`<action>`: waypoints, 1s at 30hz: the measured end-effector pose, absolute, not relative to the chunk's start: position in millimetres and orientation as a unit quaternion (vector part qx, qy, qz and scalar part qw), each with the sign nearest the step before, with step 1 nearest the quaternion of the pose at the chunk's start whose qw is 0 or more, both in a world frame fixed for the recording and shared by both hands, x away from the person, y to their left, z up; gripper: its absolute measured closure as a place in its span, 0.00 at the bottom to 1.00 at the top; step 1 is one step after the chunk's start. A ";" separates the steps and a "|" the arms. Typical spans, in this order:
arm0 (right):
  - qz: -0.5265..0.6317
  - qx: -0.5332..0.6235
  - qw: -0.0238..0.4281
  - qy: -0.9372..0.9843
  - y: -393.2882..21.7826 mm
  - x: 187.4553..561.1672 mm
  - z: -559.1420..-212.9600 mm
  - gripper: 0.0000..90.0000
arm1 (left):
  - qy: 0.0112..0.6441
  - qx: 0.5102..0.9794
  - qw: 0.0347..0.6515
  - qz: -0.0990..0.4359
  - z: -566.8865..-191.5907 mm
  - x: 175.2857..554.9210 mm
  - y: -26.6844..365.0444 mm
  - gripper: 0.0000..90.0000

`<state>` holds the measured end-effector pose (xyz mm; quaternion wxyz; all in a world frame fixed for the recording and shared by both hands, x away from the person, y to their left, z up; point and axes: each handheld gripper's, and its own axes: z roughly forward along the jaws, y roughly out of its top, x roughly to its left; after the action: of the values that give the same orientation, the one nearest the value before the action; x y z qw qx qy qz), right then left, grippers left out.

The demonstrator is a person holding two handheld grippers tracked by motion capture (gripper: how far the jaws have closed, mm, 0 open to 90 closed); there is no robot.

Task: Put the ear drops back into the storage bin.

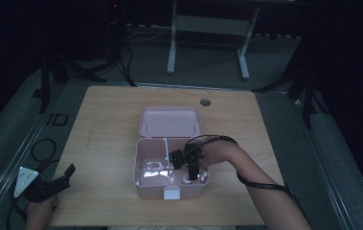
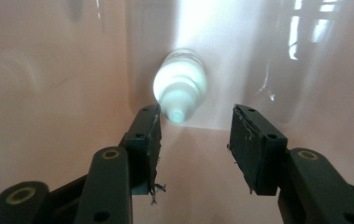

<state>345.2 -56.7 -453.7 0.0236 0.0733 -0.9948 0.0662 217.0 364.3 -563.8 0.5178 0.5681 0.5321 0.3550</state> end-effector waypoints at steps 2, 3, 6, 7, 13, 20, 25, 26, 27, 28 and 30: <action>0.058 0.070 0.021 -0.996 -58.7 346.2 -447.0 0.54 | 0.532 0.568 0.518 0.355 -563.8 217.0 364.4 0.03; 0.048 0.068 0.019 -0.996 -61.0 346.7 -439.3 0.52 | 0.532 0.568 0.518 0.355 -563.8 217.1 364.4 0.03; 0.032 0.067 0.015 -0.997 -64.3 347.1 -428.5 0.49 | 0.532 0.568 0.518 0.354 -563.8 217.1 364.3 0.03; 0.027 0.064 0.013 -0.997 -65.2 347.2 -425.6 0.47 | 0.532 0.568 0.518 0.355 -563.8 217.1 364.3 0.03; -0.005 0.046 -0.006 -0.999 -75.1 349.4 -401.0 0.40 | 0.532 0.568 0.518 0.355 -563.9 217.0 364.3 0.03; -0.041 0.028 -0.026 -0.998 -94.7 354.5 -374.5 0.33 | 0.532 0.568 0.518 0.355 -563.9 217.1 364.3 0.03; -0.056 0.010 -0.031 -0.998 -107.3 358.8 -366.3 0.27 | 0.532 0.568 0.518 0.355 -563.9 217.0 364.3 0.03; -0.060 0.006 -0.034 -0.998 -110.5 360.2 -365.5 0.27 | 0.532 0.568 0.518 0.355 -563.9 217.1 364.3 0.03; -0.062 -0.001 -0.036 -0.997 -113.7 361.6 -364.7 0.25 | 0.533 0.568 0.518 0.355 -563.9 217.1 364.3 0.03; -0.066 -0.005 -0.037 -0.997 -120.9 363.6 -364.7 0.22 | 0.532 0.568 0.518 0.355 -563.9 217.1 364.3 0.03; -0.068 -0.014 -0.036 -0.997 -128.6 366.0 -364.9 0.18 | 0.532 0.568 0.518 0.355 -563.9 217.0 364.4 0.03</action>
<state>366.0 -128.6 -364.9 -0.0362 -0.0137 -0.9969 -0.0685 217.0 364.4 -563.9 0.5181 0.5680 0.5322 0.3545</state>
